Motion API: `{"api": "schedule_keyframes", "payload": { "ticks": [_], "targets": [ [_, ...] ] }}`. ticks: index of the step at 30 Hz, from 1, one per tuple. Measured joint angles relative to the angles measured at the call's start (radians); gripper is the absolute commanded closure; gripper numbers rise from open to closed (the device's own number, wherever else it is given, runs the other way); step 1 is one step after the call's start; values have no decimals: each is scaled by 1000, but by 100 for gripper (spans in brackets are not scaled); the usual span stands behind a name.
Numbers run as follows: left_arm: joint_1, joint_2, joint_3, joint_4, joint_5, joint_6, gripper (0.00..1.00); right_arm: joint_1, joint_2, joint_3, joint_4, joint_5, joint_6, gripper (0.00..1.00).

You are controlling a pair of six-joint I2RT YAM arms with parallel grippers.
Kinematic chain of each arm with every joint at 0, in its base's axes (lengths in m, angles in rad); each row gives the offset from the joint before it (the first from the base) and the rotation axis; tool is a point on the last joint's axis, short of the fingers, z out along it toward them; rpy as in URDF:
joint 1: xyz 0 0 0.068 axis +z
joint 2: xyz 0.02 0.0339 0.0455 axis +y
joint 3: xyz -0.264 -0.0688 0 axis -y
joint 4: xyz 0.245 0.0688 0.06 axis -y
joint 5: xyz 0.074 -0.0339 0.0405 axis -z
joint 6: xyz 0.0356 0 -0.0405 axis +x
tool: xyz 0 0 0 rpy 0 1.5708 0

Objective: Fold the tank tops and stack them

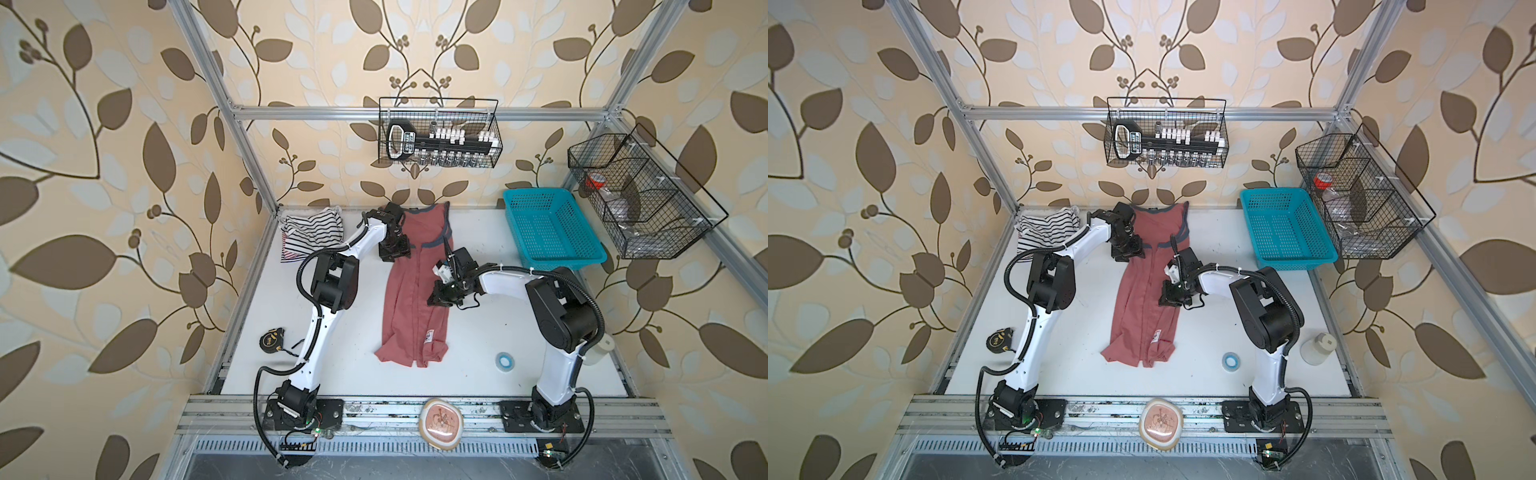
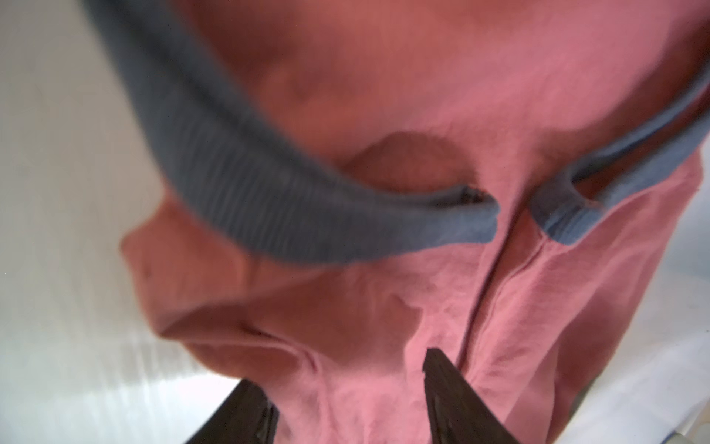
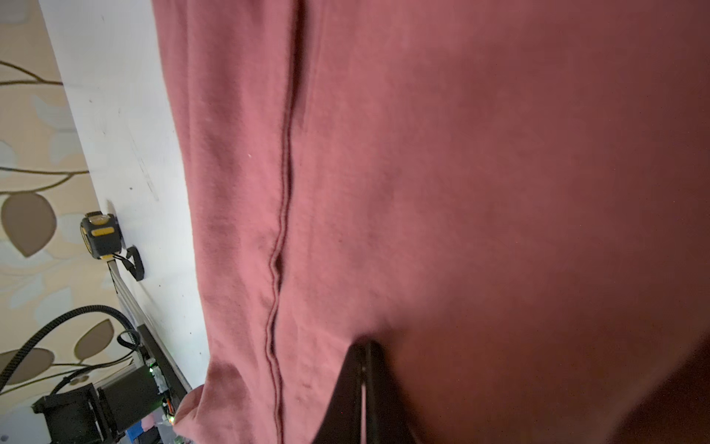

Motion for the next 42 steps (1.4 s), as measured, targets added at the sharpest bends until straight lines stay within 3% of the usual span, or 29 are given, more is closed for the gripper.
{"api": "schedule_keyframes", "payload": {
  "ticks": [8,13,17,20,22,25,28,33,42],
  "targets": [
    [6,-41,-66,30,19,5,34,-6,-6,32,-11,16,-6,67],
    [6,-179,-217,48,19,-2,32,-10,-194,-7,-58,72,-40,56],
    [6,-400,-341,60,2,3,35,-10,-458,-63,-97,117,-80,55],
    [6,-629,-472,79,-10,19,41,-1,-633,-126,-145,145,-120,62],
    [6,-785,-576,80,-23,33,47,14,-707,-180,-180,162,-135,67],
    [6,-986,-768,79,-27,38,55,64,-776,-292,-240,185,-150,68],
    [-1,-1092,-972,63,-27,33,57,122,-795,-396,-275,193,-148,64],
    [-16,-1102,-1228,47,-21,16,51,183,-788,-500,-261,203,-138,57],
    [-58,-1102,-1371,90,4,-19,49,238,-641,-510,-104,217,-160,52]
  ]
}}
